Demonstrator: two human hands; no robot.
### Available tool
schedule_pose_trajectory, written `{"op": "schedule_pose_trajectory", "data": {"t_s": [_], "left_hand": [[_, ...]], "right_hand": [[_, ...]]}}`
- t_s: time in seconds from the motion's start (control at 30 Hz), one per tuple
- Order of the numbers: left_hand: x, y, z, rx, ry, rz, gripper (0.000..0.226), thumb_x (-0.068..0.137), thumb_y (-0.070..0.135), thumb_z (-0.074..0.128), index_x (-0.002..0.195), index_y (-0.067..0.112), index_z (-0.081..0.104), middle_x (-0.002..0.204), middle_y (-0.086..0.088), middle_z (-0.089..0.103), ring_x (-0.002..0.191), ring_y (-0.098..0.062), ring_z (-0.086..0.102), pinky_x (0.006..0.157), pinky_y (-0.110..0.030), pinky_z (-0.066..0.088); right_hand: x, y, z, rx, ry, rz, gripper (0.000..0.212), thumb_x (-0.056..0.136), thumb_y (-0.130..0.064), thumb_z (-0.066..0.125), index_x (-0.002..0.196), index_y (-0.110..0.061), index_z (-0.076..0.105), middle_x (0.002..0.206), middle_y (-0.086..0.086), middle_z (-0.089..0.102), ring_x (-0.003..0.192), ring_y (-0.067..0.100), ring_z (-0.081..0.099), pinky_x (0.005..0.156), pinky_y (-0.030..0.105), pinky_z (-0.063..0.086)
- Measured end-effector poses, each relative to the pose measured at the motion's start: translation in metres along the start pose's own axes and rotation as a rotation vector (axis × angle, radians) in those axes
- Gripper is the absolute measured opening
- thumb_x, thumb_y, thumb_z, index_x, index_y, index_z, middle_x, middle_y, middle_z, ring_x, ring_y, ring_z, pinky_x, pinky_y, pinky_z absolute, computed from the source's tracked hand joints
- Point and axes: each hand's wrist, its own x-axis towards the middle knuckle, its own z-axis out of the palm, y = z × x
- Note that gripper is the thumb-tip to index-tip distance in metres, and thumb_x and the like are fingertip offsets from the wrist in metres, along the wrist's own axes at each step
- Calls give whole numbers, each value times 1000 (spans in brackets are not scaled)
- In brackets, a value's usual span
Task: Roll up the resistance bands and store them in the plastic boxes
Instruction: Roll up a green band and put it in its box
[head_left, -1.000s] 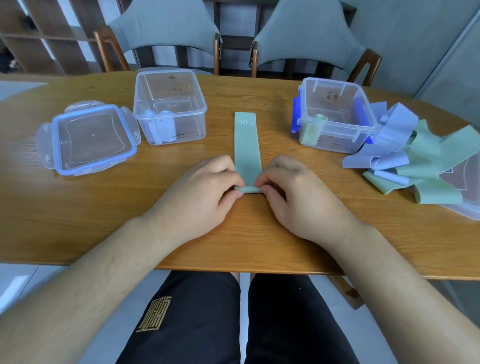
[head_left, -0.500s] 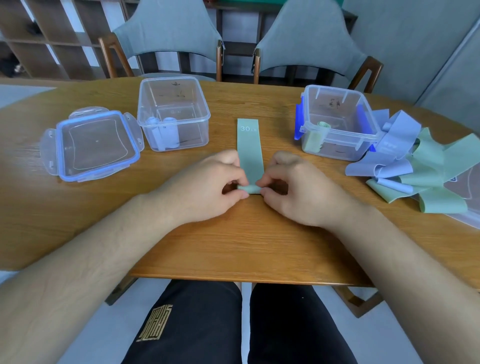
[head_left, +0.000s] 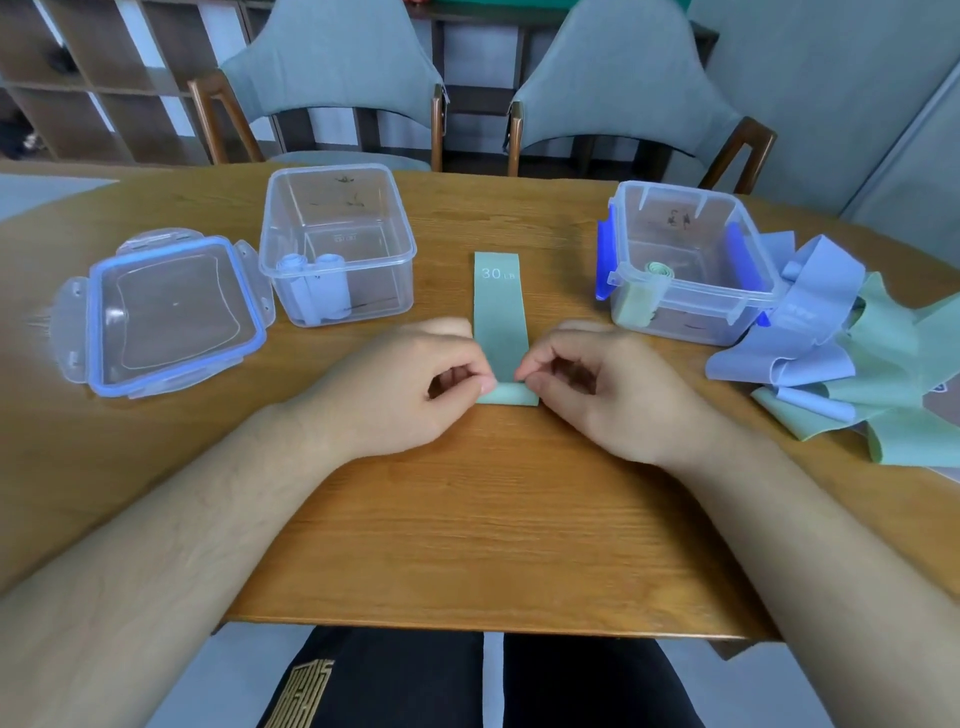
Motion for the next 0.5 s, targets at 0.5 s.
{"op": "schedule_pose_trajectory", "data": {"t_s": [0.5], "left_hand": [[3, -10, 6, -12, 19, -45, 21, 89, 41, 69, 101, 25, 74, 95, 18, 51, 84, -3, 55, 70, -14, 39]], "right_hand": [[2, 8, -2, -78, 24, -53, 7, 92, -12, 69, 97, -12, 75, 94, -4, 62, 76, 4, 58, 69, 7, 38]]}}
